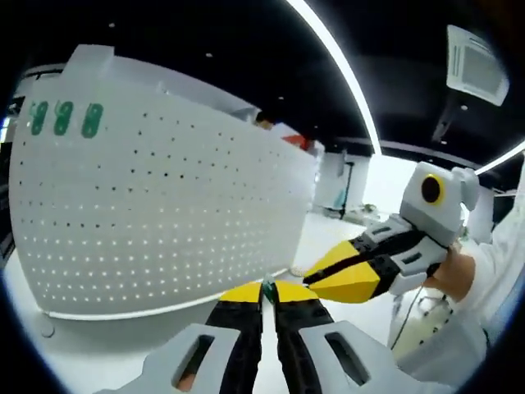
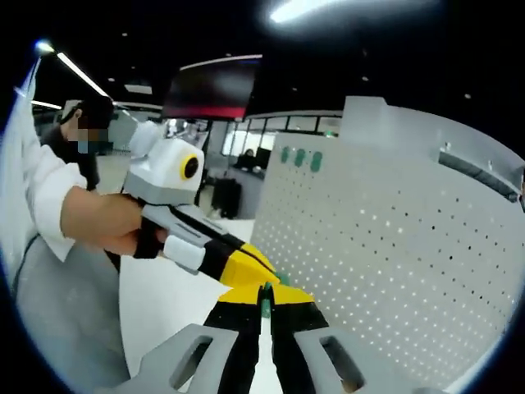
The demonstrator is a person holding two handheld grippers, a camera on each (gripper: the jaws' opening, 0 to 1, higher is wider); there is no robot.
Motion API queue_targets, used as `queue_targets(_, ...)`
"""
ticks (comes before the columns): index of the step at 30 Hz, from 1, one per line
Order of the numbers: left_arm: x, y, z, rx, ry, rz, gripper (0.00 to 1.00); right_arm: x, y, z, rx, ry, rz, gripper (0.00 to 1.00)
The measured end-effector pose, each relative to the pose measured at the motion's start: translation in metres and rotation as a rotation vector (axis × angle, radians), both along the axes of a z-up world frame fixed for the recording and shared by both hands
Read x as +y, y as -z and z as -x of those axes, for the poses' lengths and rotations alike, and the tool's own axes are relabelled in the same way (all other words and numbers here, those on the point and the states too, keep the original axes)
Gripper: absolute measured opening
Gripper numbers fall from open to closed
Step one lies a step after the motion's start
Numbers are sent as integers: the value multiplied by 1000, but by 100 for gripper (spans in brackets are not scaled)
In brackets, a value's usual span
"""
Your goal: Insert the hook assembly into the mounting plate slot until the hook locks in place.
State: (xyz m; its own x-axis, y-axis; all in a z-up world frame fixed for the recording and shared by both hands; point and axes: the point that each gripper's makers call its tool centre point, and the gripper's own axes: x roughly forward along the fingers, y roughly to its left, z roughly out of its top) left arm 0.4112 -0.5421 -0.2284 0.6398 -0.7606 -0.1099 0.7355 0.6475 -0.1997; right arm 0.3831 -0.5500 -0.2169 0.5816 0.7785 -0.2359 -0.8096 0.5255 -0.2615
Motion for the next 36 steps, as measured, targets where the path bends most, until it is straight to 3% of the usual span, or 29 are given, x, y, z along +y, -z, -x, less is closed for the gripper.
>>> queue_targets(6,-3,-2,8,-46,136,-54,3,4,2,15,-14,-82,21,1)
queue_targets(11,-1,-11,26,-156,291,-114,2,10,5,32,-15,-185,28,2)
queue_targets(14,1,-13,36,-174,359,-142,1,19,5,46,0,-258,10,2)
queue_targets(21,6,-14,44,-155,412,-122,1,27,5,58,-13,-337,25,2)
queue_targets(27,5,-16,57,-128,485,-69,1,31,1,74,29,-443,-14,2)
queue_targets(36,3,-18,66,-115,520,-16,1,31,-1,83,62,-502,-41,1)
